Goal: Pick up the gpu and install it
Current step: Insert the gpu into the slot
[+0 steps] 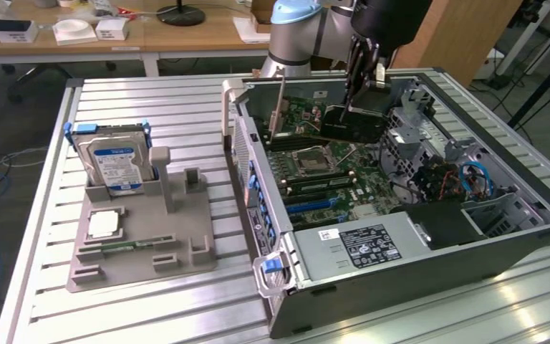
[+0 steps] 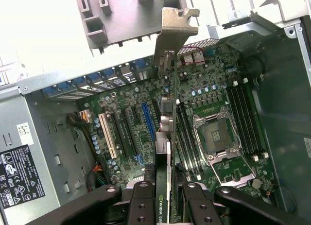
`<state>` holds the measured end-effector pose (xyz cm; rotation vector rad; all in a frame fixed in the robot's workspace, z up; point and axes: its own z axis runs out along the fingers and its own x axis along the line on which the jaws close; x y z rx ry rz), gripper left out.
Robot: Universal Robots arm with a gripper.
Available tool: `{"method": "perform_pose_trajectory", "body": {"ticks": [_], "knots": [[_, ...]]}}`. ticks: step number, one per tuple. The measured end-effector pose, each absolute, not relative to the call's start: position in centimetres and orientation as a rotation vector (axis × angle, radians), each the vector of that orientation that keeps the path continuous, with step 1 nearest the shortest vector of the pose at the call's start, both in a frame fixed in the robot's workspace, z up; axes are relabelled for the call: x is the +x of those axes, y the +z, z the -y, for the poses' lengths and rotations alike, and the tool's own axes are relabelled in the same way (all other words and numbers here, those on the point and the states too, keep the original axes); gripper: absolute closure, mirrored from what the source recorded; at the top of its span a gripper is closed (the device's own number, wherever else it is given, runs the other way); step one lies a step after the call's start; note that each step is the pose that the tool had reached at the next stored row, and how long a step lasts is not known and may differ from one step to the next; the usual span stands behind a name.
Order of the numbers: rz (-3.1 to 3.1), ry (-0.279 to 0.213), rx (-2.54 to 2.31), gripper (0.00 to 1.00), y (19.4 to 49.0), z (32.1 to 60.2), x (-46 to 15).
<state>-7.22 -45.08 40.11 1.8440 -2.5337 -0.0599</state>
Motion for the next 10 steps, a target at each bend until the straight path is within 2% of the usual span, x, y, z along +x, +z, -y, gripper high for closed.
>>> {"method": "perform_pose_trajectory", "body": {"ticks": [10], "knots": [[2.508, -0.060, 1.878, 0.74, 40.11, 45.08, -7.20]]}}
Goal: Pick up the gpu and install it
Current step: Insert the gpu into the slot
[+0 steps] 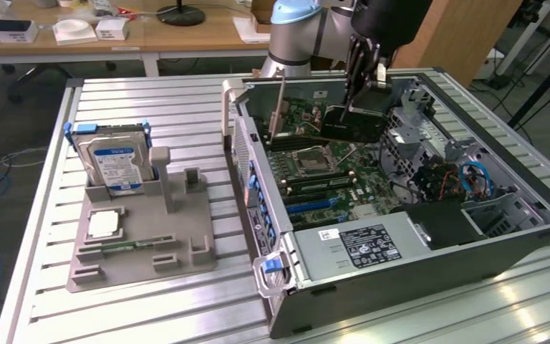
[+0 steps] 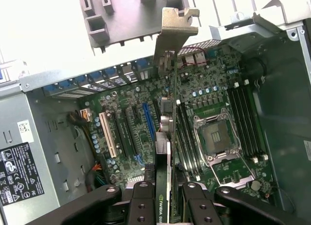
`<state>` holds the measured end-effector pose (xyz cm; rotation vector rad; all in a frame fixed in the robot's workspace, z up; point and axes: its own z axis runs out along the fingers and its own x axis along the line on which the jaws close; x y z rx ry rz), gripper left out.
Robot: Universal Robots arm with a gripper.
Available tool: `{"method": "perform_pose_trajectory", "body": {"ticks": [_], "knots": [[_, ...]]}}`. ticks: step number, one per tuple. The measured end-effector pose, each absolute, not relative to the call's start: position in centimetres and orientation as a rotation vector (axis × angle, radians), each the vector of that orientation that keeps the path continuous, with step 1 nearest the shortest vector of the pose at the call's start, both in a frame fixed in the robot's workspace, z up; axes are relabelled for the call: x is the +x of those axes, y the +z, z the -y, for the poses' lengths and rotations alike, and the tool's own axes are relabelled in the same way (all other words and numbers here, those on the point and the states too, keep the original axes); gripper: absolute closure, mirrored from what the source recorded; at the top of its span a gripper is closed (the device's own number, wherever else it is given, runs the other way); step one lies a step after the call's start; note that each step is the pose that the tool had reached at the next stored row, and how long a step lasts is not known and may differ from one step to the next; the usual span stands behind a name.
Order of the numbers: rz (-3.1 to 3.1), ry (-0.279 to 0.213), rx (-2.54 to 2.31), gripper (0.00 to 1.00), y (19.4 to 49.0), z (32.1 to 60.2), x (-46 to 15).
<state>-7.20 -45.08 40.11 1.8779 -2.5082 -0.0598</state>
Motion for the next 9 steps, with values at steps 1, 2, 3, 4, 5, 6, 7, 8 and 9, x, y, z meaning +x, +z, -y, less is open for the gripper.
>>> {"method": "perform_pose_trajectory", "body": {"ticks": [1, 2, 3, 4, 5, 6, 7, 8, 9], "knots": [[2.504, -0.060, 1.883, 0.74, 40.11, 45.08, -7.20], [2.501, -0.060, 1.888, 0.74, 40.11, 45.08, -7.19], [2.497, -0.060, 1.892, 0.74, 40.11, 45.09, -7.18], [2.494, -0.060, 1.896, 0.74, 40.11, 45.08, -7.18], [2.491, -0.060, 1.900, 0.74, 40.11, 45.08, -7.17], [2.487, -0.060, 1.905, 0.74, 40.11, 45.08, -7.16], [2.483, -0.060, 1.911, 0.74, 40.11, 45.08, -7.16], [2.479, -0.060, 1.916, 0.74, 40.11, 45.08, -7.15], [2.475, -0.060, 1.921, 0.74, 40.11, 45.08, -7.15]]}}
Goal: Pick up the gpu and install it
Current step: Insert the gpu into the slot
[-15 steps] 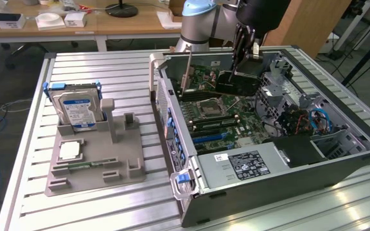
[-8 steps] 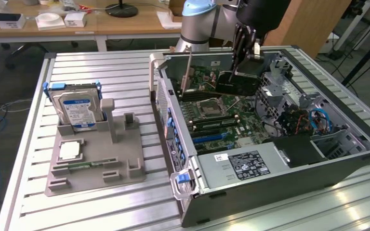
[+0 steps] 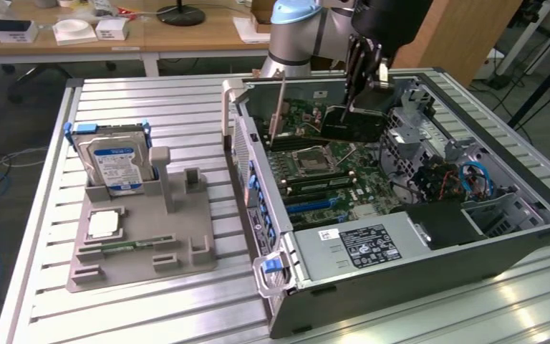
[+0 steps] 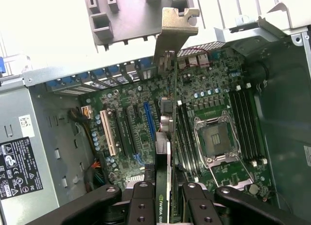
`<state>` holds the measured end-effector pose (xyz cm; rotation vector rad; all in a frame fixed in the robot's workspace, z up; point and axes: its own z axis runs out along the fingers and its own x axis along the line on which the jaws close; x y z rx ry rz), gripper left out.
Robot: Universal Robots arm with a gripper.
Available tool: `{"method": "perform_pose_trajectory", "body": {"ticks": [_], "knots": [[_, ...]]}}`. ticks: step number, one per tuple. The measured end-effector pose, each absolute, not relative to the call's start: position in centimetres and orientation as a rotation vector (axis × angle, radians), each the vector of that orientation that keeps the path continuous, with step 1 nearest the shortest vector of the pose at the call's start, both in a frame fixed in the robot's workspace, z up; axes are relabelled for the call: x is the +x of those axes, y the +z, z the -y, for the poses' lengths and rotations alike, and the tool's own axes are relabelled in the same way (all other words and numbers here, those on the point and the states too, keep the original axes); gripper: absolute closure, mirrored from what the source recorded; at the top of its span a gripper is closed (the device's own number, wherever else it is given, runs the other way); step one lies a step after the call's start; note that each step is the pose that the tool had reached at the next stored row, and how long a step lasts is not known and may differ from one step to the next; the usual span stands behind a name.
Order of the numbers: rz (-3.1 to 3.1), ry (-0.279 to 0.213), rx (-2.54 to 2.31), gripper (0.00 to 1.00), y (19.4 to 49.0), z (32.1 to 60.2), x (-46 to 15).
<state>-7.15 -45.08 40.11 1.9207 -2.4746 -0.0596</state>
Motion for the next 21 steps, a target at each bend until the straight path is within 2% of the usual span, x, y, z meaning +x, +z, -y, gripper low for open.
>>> {"method": "perform_pose_trajectory", "body": {"ticks": [21], "knots": [[2.411, -0.059, 1.998, 0.74, 40.11, 45.08, -7.13]]}}
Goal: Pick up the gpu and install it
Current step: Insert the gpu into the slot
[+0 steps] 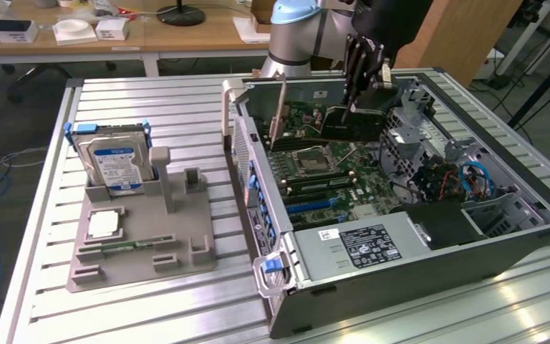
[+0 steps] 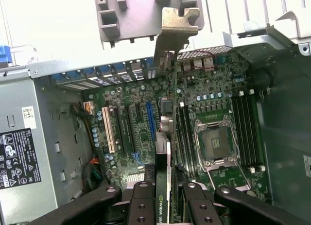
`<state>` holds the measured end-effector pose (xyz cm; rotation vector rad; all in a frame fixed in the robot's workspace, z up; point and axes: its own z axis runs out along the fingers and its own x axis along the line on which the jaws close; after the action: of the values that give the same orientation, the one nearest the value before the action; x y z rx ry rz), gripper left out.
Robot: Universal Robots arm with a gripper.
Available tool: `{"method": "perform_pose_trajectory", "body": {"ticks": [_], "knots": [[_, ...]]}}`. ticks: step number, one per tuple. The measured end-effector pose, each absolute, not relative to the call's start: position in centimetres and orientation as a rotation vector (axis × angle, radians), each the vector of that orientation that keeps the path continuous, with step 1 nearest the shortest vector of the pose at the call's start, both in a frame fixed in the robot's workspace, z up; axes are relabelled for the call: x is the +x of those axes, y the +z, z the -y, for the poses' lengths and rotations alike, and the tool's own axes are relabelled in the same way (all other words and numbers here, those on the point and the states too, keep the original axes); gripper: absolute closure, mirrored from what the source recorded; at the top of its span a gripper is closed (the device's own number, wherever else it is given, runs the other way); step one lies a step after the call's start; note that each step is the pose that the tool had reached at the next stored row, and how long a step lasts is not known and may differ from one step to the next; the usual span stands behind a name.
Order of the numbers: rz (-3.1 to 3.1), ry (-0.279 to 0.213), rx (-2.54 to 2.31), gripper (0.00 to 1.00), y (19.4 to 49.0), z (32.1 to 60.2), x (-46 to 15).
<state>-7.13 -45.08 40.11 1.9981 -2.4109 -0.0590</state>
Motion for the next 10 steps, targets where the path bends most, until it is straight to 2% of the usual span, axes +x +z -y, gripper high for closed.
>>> {"method": "perform_pose_trajectory", "body": {"ticks": [10], "knots": [[2.386, -0.059, 2.027, 0.74, 40.11, 45.08, -7.12]]}}
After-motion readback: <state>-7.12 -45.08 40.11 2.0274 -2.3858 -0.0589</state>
